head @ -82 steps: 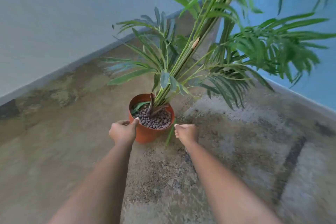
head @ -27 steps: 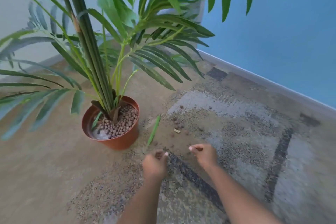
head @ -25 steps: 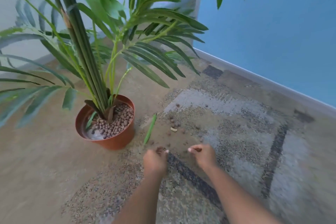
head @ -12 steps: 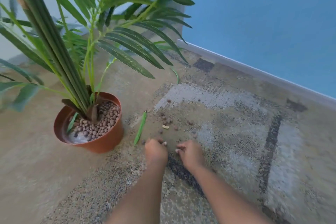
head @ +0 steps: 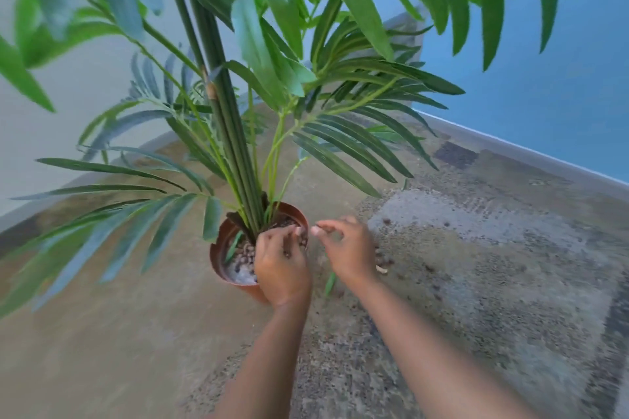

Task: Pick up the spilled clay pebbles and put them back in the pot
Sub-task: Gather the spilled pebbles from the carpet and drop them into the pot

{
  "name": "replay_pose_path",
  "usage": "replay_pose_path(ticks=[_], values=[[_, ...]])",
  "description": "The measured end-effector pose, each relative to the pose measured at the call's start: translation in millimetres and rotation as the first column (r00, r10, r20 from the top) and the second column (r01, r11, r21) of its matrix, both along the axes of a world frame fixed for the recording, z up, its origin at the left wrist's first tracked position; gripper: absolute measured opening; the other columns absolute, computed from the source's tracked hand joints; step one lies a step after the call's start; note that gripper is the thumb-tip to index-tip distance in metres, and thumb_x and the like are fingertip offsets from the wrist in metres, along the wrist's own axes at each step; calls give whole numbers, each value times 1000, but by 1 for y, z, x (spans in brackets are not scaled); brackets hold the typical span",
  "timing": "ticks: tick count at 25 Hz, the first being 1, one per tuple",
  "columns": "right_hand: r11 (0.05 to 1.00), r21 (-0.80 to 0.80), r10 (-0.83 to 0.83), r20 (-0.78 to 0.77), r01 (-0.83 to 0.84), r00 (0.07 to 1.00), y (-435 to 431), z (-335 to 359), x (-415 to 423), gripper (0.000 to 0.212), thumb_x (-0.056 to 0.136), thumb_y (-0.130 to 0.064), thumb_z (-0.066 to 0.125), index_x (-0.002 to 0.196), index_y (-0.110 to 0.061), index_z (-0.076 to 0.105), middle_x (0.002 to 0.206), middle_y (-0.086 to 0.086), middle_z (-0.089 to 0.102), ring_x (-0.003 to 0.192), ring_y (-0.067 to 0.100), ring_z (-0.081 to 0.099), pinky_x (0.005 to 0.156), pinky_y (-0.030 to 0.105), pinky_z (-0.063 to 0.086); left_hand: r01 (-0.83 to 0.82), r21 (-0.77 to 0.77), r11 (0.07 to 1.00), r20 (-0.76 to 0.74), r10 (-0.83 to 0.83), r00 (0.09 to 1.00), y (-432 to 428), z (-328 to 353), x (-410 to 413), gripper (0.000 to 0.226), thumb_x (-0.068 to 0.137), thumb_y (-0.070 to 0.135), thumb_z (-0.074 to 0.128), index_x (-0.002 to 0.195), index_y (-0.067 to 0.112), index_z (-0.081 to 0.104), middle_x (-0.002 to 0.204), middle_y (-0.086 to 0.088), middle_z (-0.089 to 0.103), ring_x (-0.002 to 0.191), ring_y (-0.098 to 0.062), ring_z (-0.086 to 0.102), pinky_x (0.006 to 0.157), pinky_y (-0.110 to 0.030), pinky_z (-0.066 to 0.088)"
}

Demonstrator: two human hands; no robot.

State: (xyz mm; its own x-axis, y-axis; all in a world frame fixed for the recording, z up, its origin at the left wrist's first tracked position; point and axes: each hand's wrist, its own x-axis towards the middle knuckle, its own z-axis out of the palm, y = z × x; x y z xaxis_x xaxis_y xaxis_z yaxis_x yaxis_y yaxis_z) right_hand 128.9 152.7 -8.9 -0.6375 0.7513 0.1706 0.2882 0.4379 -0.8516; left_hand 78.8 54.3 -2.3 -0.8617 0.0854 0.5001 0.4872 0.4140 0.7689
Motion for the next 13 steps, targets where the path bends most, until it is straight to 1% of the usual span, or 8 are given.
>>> replay_pose_path(ticks=[2,4,5,7,10,11,12,13], values=[[994,78,64,95,-72,993,-13,0,-20,24,86,-38,69,102,-23,75,94,-3,57,99,14,47,76,26,40,-112,-171,979,90,128,988,-20,2,-20,9,84,11,72,91,9,78,91,-12,70,89,-29,62,76,-31,45],[981,143,101,195,-130,976,-24,-8,-29,25,86,-40,67,103,-24,74,101,-1,60,104,17,47,79,27,44,-174,-378,910,174,254,951,-36,-6,-36,16,89,23,66,98,15,78,101,-8,72,100,-30,58,76,-35,45],[975,164,111,217,-148,970,-26,-11,-30,25,86,-42,66,103,-25,75,102,-1,61,104,18,47,80,29,46,-173,-416,893,201,276,940,-41,-9,-41,19,90,27,65,100,17,77,104,-6,72,102,-29,56,77,-33,44],[972,167,129,201,-164,971,-23,-14,-27,29,87,-46,62,103,-24,75,99,0,60,101,17,47,78,31,48,-177,-402,898,229,286,931,-41,-11,-42,23,90,34,63,101,18,77,107,-2,70,104,-25,54,76,-29,38],[997,11,78,116,-80,990,2,-27,-6,27,91,-42,59,102,-22,73,100,-2,62,95,13,53,77,26,48,-164,-268,949,120,202,972,-21,-7,-22,19,87,32,68,92,17,78,95,-1,64,92,-19,47,69,-27,34],[999,-32,21,101,-18,995,15,-36,5,23,92,-39,59,100,-21,72,98,-1,65,89,13,58,75,25,51,-110,-250,962,66,131,989,-13,-8,-8,16,86,30,70,89,17,78,90,-1,61,86,-14,44,64,-25,32],[996,-69,-42,111,50,993,31,-48,17,18,92,-33,61,99,-20,71,96,1,69,81,13,61,68,20,52,-28,-276,961,23,36,999,-3,-13,9,14,84,28,71,87,16,77,86,-1,61,81,-11,42,57,-24,29],[988,-94,-104,143,119,984,46,-57,31,15,92,-27,62,99,-18,71,94,4,71,70,11,61,58,12,48,79,-330,941,11,-80,997,5,-24,24,13,83,27,72,86,15,75,83,0,62,77,-10,43,52,-21,28]])
